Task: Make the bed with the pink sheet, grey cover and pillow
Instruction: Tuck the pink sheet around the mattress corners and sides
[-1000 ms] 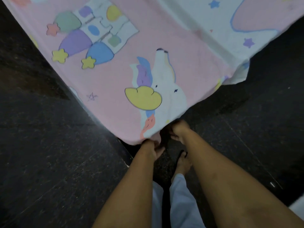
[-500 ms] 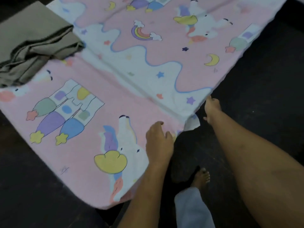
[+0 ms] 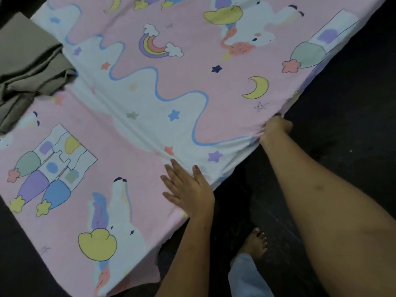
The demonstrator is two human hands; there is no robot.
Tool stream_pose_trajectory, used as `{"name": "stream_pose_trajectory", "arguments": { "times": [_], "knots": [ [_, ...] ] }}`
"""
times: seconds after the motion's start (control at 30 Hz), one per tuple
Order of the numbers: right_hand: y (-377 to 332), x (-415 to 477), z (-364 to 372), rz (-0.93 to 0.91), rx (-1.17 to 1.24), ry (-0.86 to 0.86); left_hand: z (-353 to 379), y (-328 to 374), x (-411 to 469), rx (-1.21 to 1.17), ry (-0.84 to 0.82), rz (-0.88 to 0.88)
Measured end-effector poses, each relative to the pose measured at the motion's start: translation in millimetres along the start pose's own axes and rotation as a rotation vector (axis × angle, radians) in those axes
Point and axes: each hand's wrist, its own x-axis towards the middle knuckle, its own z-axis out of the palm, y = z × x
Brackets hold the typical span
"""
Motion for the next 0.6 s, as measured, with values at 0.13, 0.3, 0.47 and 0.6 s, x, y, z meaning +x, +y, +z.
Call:
{"name": "stream_pose_trajectory", "arguments": {
  "times": [0.13,0.3,0.47,0.6],
  "knots": [
    [-39,32,-35,-0.259,-0.315,0.134,12,39,-14,0.071,-0.015,0.112],
    [-35,46,-46,-0.248,-0.435,0.123,26,81,-15,0.217,-0.140,0.340],
    [-38,49,-52,-0.146,-0.551,-0.068,31,121,0,0.250,-0.202,0.466],
    [-78,64,-51,0.074,-0.426,-0.288,44,166,8,0.246,-0.255,0.532]
  ]
}}
